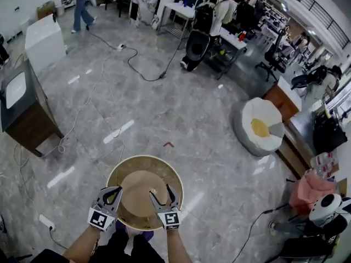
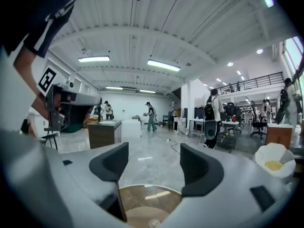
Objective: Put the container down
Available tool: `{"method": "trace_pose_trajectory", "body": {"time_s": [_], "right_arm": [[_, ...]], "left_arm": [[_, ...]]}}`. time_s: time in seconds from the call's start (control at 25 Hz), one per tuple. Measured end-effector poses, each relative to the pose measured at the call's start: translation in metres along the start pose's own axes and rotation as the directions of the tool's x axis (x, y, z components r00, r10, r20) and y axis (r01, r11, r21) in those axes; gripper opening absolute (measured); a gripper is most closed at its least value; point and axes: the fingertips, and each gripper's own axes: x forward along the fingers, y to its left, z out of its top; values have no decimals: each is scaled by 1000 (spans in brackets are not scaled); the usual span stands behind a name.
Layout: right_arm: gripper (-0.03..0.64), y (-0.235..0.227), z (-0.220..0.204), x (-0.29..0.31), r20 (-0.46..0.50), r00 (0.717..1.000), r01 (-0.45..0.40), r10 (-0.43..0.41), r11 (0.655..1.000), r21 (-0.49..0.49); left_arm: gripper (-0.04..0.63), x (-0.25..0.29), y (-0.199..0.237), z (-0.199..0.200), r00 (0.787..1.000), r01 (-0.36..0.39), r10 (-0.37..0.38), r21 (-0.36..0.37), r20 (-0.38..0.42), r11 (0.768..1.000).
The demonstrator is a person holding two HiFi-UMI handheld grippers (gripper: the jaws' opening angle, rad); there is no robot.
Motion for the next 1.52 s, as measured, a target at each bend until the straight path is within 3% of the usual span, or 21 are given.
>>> {"method": "trace_pose_trajectory", "body": {"time_s": [0.08,0.32,0.56,0.68,0.88,1.04,1.2,1.24,1.28,1.32,1.52], "right_arm": [[344,2,36,-18,32,999,26,-26,1000,15],[345,14,84,-79,97,990,96,-98,995,24],[344,17,80,-108,85,993,84,-84,996,-6],[344,12,90,-120,144,984,105,-107,994,20],[344,19,113,-128,126,985,114,-115,993,21],[344,20,112,-124,199,976,91,-89,996,-1],[338,20,129,-125,205,973,116,-109,993,-24],[268,17,128,-127,220,967,138,-130,990,-25],[157,13,128,-130,230,961,162,-154,987,-18],[100,10,128,-133,234,957,178,-172,984,-5],[29,14,138,-137,245,958,149,-147,989,7]], "left_arm": [[25,-10,-2,22,1000,-16,16,-2,10,1000],[25,-49,-12,60,997,-72,73,-22,35,997],[25,-59,-28,68,994,-74,79,-76,73,994],[25,-53,-35,74,994,-68,71,-47,83,997],[25,-50,-38,81,993,-60,63,-29,105,998],[25,-50,-43,82,992,-52,55,-27,110,998],[25,-48,-45,83,993,-43,46,-24,112,999],[25,-49,-47,84,993,-42,44,-25,112,999],[25,-50,-48,84,993,-40,43,-27,111,999],[25,-51,-50,85,993,-39,41,-28,109,999],[25,-54,-54,83,994,-28,31,-37,102,999]]}}
